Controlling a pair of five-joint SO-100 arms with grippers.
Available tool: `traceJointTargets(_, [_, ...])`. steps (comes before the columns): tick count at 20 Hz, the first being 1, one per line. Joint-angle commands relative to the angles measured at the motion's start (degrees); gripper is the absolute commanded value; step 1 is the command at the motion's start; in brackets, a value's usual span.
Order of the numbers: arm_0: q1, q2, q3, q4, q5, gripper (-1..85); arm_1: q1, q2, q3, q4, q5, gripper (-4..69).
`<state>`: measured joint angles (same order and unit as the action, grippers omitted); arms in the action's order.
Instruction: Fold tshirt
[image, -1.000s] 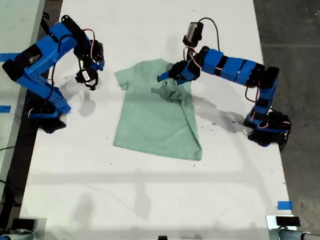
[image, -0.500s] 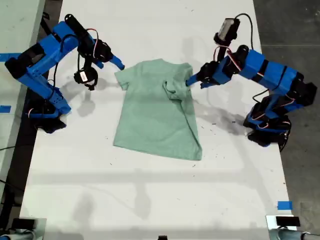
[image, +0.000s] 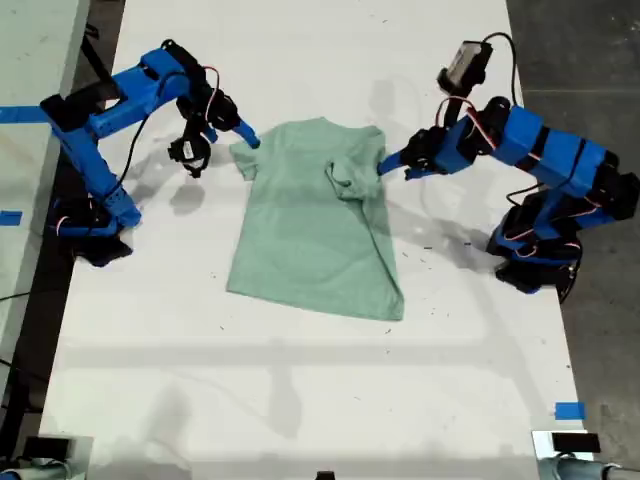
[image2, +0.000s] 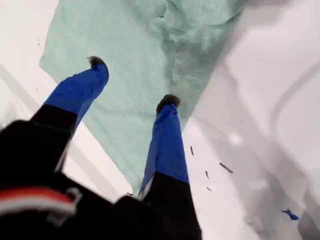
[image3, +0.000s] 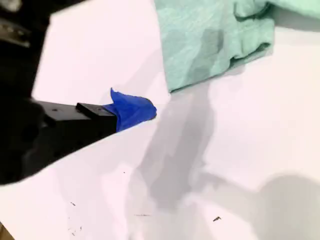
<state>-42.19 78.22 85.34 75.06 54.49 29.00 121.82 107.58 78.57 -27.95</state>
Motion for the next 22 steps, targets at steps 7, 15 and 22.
traceJointTargets(7, [-2.20, -23.03, -16.79, -1.05, 0.88, 26.2, -1.58, 8.88, 5.01, -1.85, 2.37, 19.7])
traceJointTargets(15, [-1.41, -19.86, -20.39, 1.67, -0.79, 0.1, -0.97, 13.18, 10.20, -2.46, 3.25, 18.2])
traceJointTargets(22, [1.05, -1.67, -23.82, 7.73, -2.02, 0.1, -0.97, 13.80, 10.99, -2.46, 3.60, 16.9])
